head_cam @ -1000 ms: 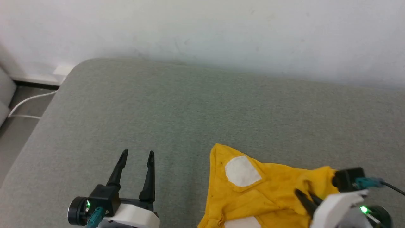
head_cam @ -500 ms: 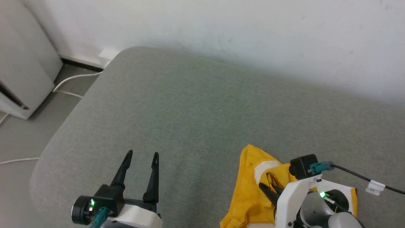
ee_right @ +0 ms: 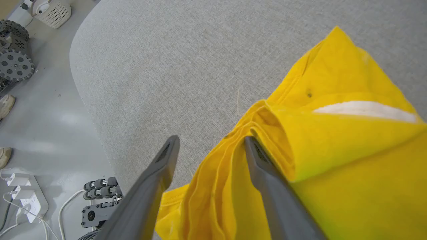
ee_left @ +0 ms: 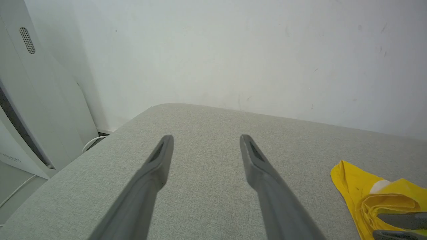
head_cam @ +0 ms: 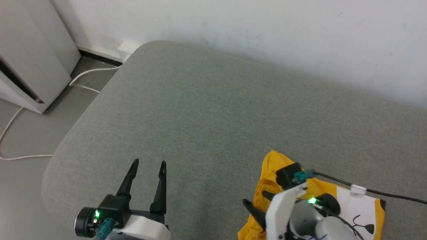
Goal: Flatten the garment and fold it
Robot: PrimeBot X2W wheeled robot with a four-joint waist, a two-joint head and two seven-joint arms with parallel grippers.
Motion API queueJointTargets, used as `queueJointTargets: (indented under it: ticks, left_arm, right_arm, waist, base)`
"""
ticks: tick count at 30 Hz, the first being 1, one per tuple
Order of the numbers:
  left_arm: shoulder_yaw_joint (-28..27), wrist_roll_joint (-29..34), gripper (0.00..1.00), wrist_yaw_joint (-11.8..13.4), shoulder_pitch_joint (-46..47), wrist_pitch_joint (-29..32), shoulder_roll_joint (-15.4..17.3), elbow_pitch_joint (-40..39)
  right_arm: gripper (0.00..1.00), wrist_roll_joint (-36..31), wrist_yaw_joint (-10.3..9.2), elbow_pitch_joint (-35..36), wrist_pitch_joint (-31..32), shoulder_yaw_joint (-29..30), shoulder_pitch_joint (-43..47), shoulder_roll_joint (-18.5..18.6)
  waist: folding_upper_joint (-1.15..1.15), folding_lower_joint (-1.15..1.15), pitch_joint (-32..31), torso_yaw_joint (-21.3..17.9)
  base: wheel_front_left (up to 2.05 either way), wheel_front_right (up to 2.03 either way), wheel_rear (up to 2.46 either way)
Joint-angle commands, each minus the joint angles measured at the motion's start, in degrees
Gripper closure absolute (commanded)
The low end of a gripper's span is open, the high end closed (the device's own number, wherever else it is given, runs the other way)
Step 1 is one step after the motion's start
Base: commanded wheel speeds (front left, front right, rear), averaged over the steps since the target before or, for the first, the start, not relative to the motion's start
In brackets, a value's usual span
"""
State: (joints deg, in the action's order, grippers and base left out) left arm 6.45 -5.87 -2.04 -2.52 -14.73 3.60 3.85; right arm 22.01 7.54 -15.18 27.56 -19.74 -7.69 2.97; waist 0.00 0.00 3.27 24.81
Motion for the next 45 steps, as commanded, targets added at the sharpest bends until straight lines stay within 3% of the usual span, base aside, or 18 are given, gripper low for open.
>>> queueJointTargets:
  ticks: [1,8,13,21,26,30,35,40,45]
  left_arm:
    - [-0.2,0.5,0.0,-0.1,0.4,-0.3,-0.4,0.2]
    - [-0.7,0.6,0.0,-0.2,0.2,-0.3,-0.4,0.3]
    - [-1.6,0.6,0.0,-0.2,0.0,-0.3,-0.2,0.0]
    - [-2.5,0.5,0.0,-0.1,0.4,-0.3,-0.3,-1.3]
    - [-2.7,0.5,0.0,0.1,0.5,-0.3,-0.4,-2.0]
    - [-2.8,0.4,0.0,0.2,0.4,-0.3,-0.4,-2.4]
    - [-2.7,0.6,0.0,0.0,0.7,-0.3,-0.5,-3.0]
    - [-3.0,0.7,0.0,-0.2,0.4,-0.3,-0.5,-3.4]
    - [-3.3,0.6,0.0,-0.3,-0.4,-0.3,-0.6,-3.4]
  right_arm:
    - [0.0,-0.8,-0.05,-0.2,-0.2,-1.3,-1.3,-0.1]
    - [0.0,0.5,-0.05,1.9,-1.7,-6.1,-4.3,0.2]
    - [0.0,-1.6,-0.05,4.9,-5.0,-5.5,-7.7,4.1]
    - [0.0,-10.1,-0.05,8.2,-16.6,0.3,-11.9,15.4]
    - [0.0,-14.3,-0.05,10.0,-23.4,8.2,-9.3,18.2]
    - [0.0,-15.6,-0.05,12.6,-27.4,15.5,-4.3,16.5]
    - [0.0,-14.9,-0.05,17.5,-30.6,24.1,2.9,11.8]
    - [0.0,-15.3,-0.05,22.9,-32.2,27.1,8.9,7.4]
    - [0.0,-15.8,-0.05,24.1,-34.2,26.6,12.0,4.0]
  waist:
    - [0.0,0.0,-0.3,-0.7]
    - [0.0,0.0,-1.6,-4.0]
    - [0.0,0.0,-2.6,-7.5]
    - [0.0,0.0,-2.6,-12.9]
    - [0.0,0.0,-2.4,-15.6]
    - [0.0,0.0,-2.1,-17.4]
    - [0.0,0.0,-1.3,-19.3]
    - [0.0,0.0,-0.7,-21.0]
    - [0.0,0.0,-0.5,-22.2]
  base:
    - [0.0,0.0,0.0]
    - [0.0,0.0,0.0]
    - [0.0,0.0,0.0]
    - [0.0,0.0,0.0]
    - [0.0,0.0,0.0]
    - [0.0,0.0,0.0]
    - [0.0,0.0,0.0]
    - [0.0,0.0,0.0]
    - [0.0,0.0,0.0]
